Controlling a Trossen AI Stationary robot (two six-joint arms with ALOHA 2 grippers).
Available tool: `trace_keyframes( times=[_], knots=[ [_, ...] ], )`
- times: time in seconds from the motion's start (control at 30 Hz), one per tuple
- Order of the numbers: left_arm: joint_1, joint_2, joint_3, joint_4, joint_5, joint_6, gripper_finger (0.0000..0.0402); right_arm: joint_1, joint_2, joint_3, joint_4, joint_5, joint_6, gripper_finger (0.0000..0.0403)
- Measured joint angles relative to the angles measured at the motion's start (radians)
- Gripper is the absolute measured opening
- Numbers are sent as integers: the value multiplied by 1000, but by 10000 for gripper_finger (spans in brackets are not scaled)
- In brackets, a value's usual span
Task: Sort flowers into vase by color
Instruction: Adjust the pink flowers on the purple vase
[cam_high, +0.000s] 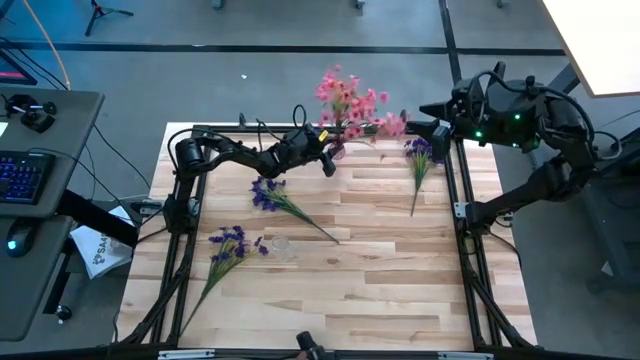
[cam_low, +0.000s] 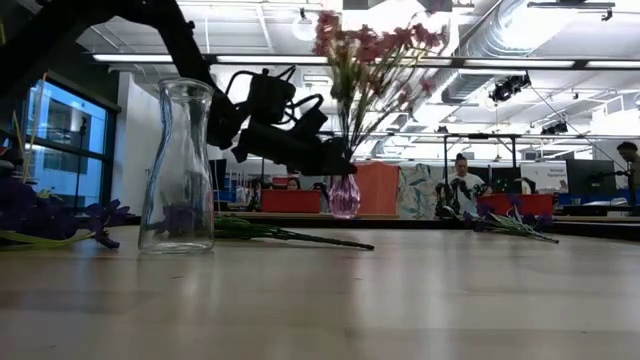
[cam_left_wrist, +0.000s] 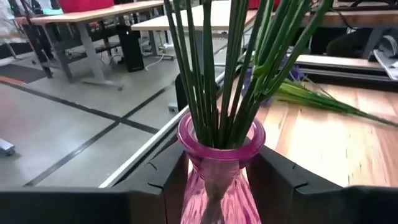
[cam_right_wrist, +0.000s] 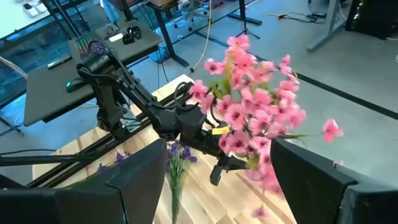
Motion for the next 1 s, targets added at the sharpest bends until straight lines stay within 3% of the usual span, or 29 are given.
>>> trace_keyframes(
  times=[0.53, 0.73, 1.0],
  knots=[
    [1, 18, -4, -48, -22, -21, 145, 1, 20, 0, 0, 21, 0, 279],
    [22, 35, -5, -69, -61, -75, 83, 1, 26, 0, 0, 20, 26, 279],
    [46, 21, -5, -78, -32, -115, 83, 1, 26, 0, 0, 12, 29, 279]
  ],
)
